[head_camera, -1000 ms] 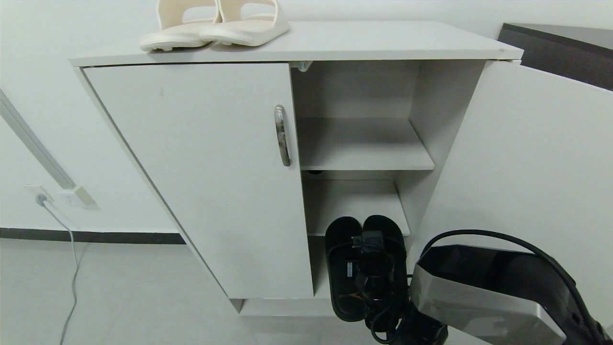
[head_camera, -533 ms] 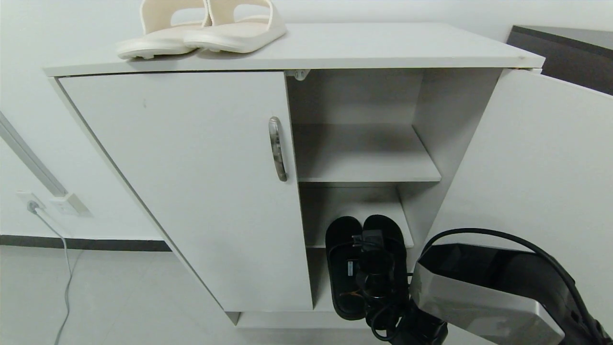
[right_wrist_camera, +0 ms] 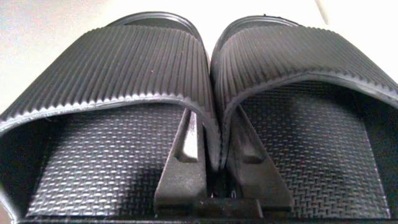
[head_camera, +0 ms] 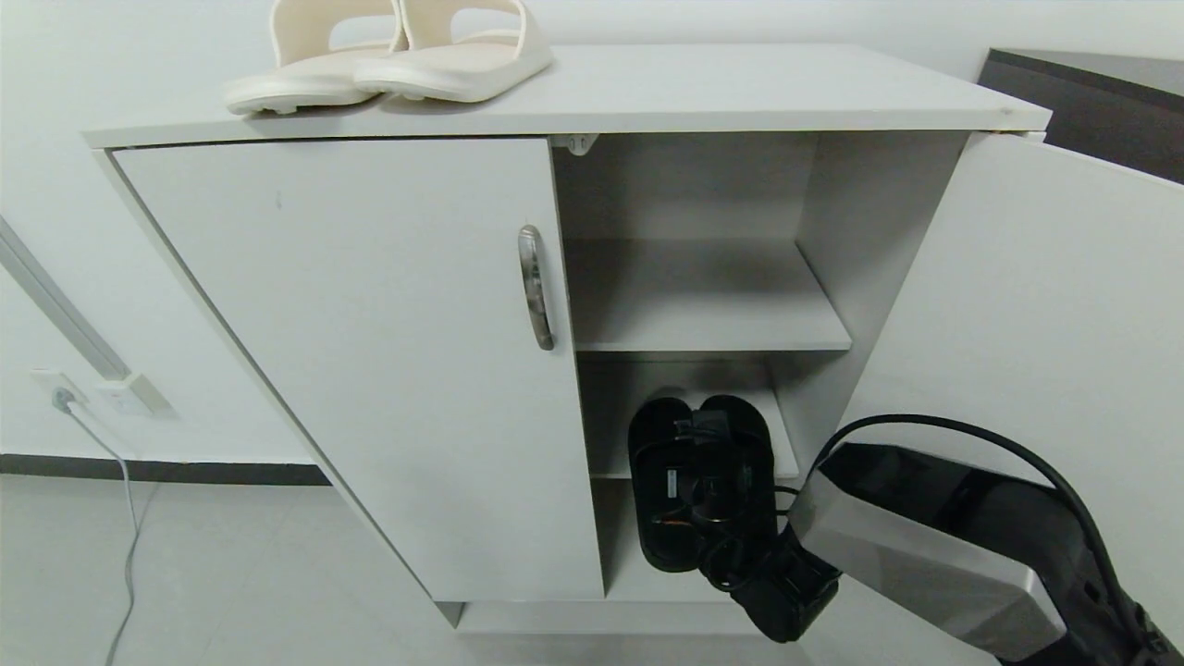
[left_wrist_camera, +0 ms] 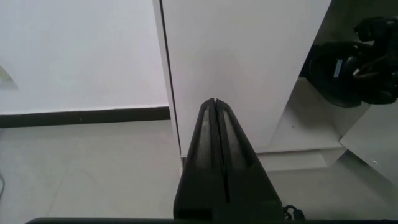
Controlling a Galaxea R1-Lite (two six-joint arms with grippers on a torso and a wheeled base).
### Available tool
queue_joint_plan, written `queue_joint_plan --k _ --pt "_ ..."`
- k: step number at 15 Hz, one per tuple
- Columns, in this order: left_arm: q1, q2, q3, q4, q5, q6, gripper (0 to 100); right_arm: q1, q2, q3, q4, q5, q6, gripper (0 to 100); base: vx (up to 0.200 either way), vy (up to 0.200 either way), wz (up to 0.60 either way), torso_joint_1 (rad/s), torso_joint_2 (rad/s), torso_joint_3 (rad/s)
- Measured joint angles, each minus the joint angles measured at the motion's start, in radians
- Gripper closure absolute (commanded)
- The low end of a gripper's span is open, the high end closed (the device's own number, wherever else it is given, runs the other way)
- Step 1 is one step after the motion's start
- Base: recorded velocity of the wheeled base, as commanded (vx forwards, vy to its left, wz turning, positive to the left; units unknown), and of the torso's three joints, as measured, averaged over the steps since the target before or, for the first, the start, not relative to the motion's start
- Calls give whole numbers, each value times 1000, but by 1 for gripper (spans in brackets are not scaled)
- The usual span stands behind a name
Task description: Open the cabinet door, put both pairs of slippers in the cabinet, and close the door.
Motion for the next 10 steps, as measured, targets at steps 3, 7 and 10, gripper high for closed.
queue_joint_plan --k 3,7,10 --pt "0 0 0 0 1 -3 100 -24 46 -136 66 12 -9 100 0 0 0 0 0 0" --pt "0 0 0 0 0 -3 100 -61 105 -271 72 19 -74 100 0 0 0 0 0 0" --pt "0 0 0 0 1 -4 100 -94 154 -379 79 34 -121 100 0 0 0 0 0 0"
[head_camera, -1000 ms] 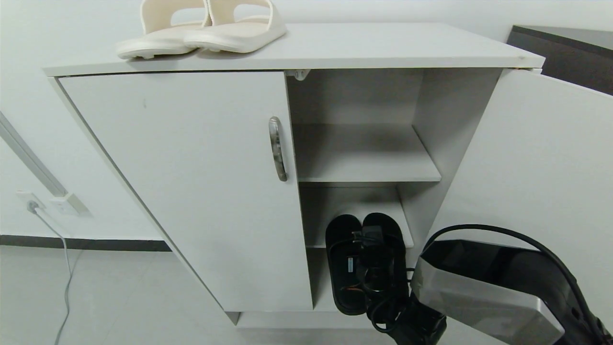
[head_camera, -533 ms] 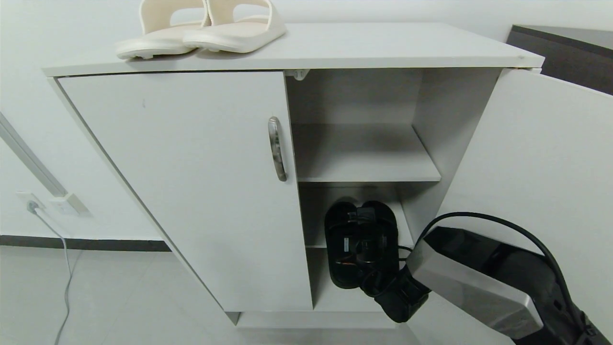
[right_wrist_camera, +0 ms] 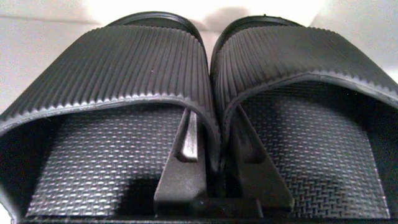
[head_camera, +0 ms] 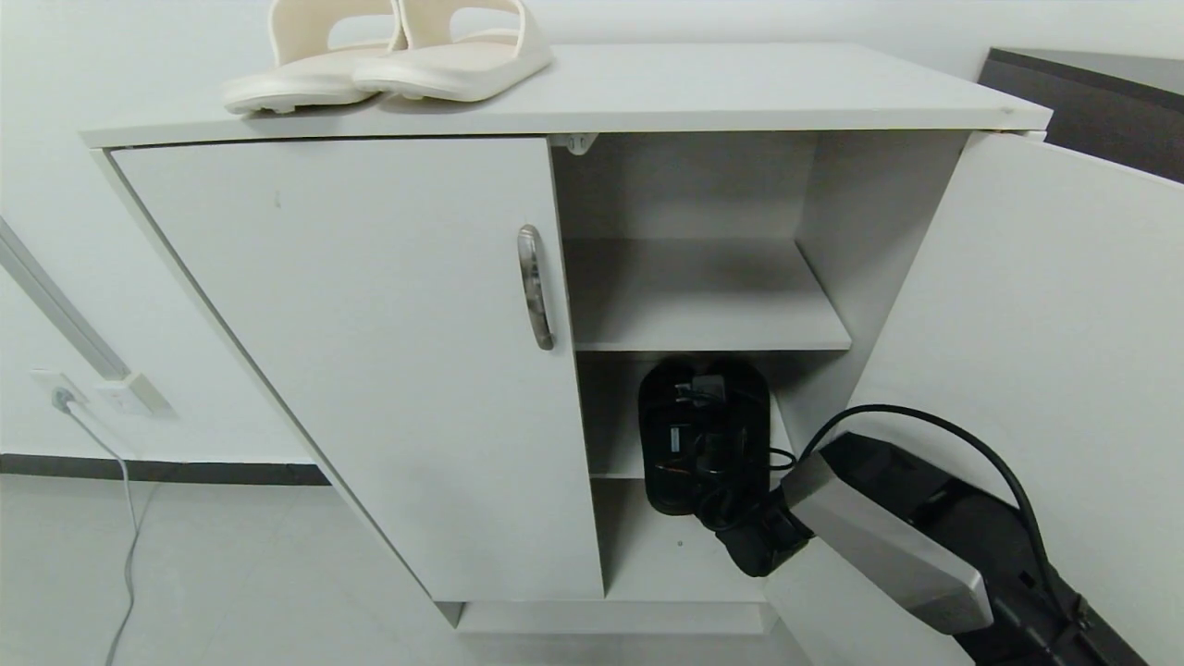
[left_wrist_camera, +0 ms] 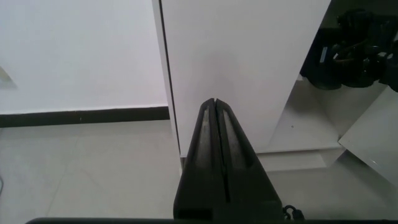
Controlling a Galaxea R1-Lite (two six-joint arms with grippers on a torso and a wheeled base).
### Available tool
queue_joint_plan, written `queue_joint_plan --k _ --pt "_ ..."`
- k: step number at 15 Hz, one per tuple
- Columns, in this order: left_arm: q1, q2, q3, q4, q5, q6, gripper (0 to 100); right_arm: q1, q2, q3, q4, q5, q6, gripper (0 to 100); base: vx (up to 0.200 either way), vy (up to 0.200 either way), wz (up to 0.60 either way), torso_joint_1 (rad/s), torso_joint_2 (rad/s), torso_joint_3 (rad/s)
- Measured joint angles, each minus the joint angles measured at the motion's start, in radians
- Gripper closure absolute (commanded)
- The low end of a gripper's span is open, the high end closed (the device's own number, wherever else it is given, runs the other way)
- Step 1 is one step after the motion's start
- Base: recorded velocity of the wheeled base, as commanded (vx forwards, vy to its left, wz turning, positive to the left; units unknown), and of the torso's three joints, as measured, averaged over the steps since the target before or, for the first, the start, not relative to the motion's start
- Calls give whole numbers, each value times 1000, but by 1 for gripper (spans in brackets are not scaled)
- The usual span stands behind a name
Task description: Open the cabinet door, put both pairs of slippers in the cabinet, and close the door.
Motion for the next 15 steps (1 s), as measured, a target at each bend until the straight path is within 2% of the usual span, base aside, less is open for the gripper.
queue_joint_plan --k 8,15 --pt "0 0 0 0 0 -1 100 -39 50 -222 233 26 60 100 0 0 0 0 0 0" --pt "0 0 0 0 0 -1 100 -54 93 -326 279 50 63 100 0 0 0 0 0 0"
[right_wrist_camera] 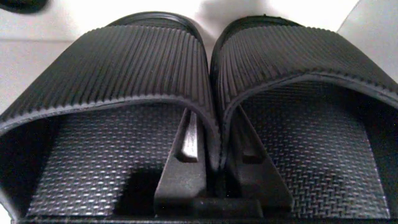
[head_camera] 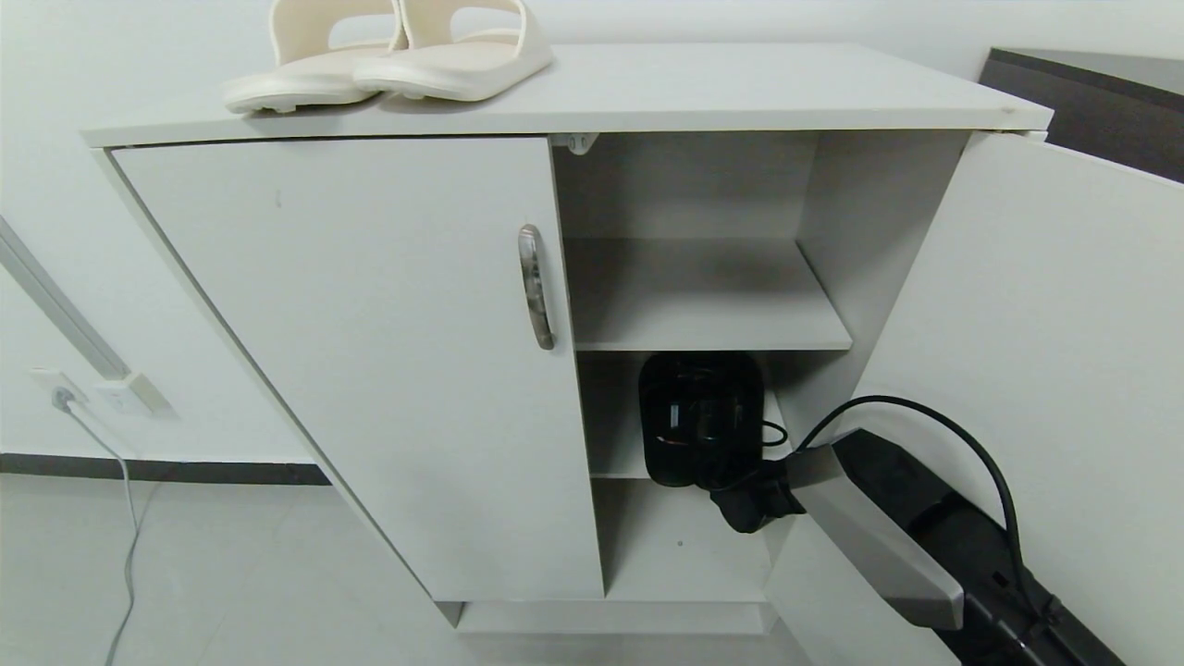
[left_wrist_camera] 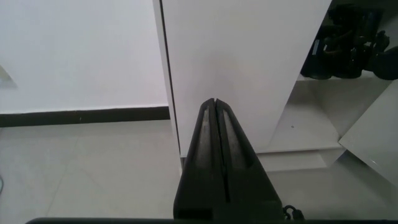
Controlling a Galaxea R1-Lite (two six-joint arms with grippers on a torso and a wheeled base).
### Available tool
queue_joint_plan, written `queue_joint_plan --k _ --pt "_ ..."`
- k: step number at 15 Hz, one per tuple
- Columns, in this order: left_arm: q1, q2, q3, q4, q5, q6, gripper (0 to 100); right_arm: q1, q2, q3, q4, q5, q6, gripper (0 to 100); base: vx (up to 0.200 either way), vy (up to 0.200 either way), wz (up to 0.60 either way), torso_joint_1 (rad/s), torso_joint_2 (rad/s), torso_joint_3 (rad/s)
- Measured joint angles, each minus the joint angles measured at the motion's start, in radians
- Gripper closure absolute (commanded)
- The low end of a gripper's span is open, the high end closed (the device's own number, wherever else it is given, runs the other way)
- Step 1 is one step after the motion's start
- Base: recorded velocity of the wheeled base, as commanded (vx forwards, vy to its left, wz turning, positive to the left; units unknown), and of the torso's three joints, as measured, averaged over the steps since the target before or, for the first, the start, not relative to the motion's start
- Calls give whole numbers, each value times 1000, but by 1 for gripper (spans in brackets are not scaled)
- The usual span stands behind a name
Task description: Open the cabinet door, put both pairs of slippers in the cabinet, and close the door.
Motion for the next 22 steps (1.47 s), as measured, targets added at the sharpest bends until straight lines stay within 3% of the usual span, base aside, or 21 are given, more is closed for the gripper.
queue_joint_plan --k 1,2,6,9,17,22 --pt "0 0 0 0 0 0 100 -2 5 -5 9 1 0 100 0 0 0 0 0 0" --pt "0 0 0 0 0 0 100 -3 9 -8 15 1 0 0 0 0 0 0 0 0" --pt "0 0 0 0 0 0 100 -2 7 31 -7 -5 0 0 0 0 0 0 0 0" --pt "-1 0 0 0 0 -1 100 7 -47 175 -67 -6 0 0 0 0 0 0 0 0" --pt "0 0 0 0 -1 0 100 87 -344 820 -420 -11 -6 0 0 0 0 0 0 0" --pt "-1 0 0 0 -1 -1 100 182 -540 1165 -509 -11 2 0 0 0 0 0 0 0"
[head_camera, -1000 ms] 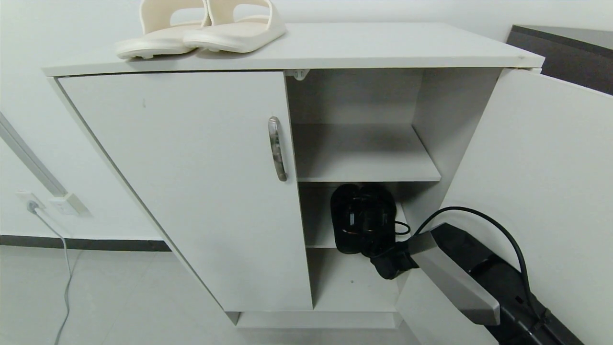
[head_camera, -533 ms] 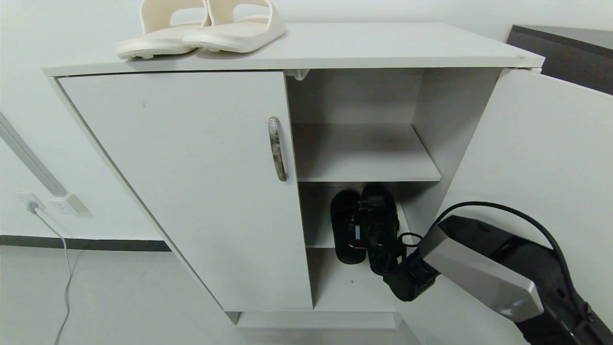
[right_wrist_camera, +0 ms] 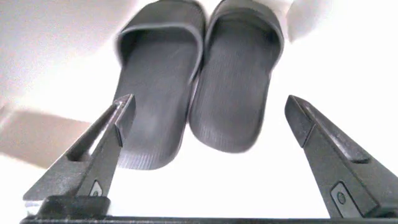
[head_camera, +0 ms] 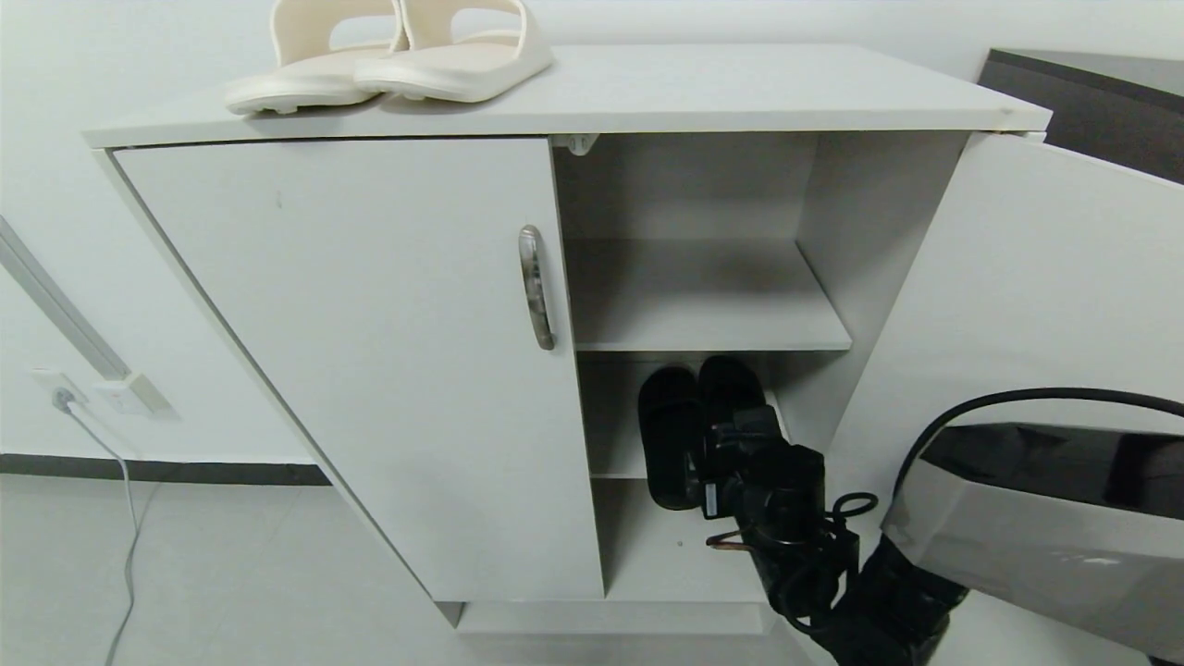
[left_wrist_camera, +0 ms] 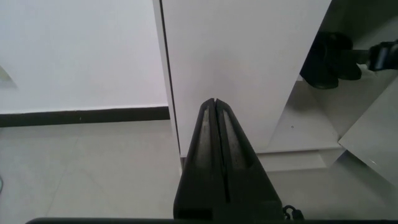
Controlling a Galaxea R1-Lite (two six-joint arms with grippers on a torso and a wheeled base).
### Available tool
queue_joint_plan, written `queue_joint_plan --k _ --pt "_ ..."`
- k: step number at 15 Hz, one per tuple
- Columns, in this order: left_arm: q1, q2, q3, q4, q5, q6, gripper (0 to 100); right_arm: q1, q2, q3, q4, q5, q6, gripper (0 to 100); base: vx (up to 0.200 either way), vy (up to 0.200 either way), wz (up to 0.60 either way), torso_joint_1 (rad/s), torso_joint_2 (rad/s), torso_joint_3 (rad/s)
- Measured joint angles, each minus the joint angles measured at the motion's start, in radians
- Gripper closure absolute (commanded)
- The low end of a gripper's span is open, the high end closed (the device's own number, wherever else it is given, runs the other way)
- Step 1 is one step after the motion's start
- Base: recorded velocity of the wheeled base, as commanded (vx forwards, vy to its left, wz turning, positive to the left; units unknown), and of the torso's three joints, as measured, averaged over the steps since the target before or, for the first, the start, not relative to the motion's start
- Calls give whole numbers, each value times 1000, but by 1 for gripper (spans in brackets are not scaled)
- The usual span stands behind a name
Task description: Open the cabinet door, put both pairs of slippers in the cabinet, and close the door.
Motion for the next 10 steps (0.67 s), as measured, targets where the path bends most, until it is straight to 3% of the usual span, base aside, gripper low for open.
queue_joint_plan --k 2,5,10 --pt "1 0 0 0 0 0 100 36 -78 88 -4 0 13 0 0 0 0 0 0 0" --pt "1 0 0 0 0 -1 100 58 -134 111 -1 0 14 0 0 0 0 0 0 0" --pt "1 0 0 0 1 -2 100 74 -150 114 -2 1 15 0 -200 0 0 1 1 -2"
